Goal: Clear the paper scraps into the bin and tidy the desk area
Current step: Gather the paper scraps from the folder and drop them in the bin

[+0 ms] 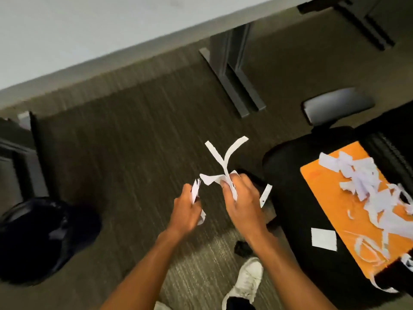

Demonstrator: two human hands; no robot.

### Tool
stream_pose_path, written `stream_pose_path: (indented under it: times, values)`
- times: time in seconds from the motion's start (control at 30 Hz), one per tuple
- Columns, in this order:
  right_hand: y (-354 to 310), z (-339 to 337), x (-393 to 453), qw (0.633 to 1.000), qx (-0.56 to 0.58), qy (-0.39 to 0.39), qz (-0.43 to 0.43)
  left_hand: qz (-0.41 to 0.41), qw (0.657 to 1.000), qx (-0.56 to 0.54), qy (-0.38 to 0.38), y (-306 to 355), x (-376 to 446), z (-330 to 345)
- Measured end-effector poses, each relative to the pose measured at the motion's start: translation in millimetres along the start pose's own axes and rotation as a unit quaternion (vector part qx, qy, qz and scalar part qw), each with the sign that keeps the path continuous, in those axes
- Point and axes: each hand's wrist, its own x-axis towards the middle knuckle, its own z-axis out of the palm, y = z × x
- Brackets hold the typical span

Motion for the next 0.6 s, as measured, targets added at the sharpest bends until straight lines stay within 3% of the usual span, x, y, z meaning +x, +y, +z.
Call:
stream_pose_path:
  times: [0.27,0.4,0.53,0.6]
  values:
    - [-128.8,181.2,-14.3,0.988,-0.003,-0.141,-0.061,-0.157,0.981,-0.027,0.11,-153.6,-35.7,-159.3]
    - [-186.4,262.2,-27.8,0.974,-0.007,-0.2,-0.103,-0.188,0.966,-0.058,0.167,-209.6,-61.4,-232.6]
    - [-239.6,336.0,-44.1,0.963,-0.012,-0.193,-0.187,-0.212,0.954,-0.035,0.212,-262.6,-83.2,-287.8]
    - [-261.4,367.0,-49.0,0.952,-0.005,-0.225,-0.206,-0.24,0.94,-0.046,0.239,-285.5,-90.3,-309.2]
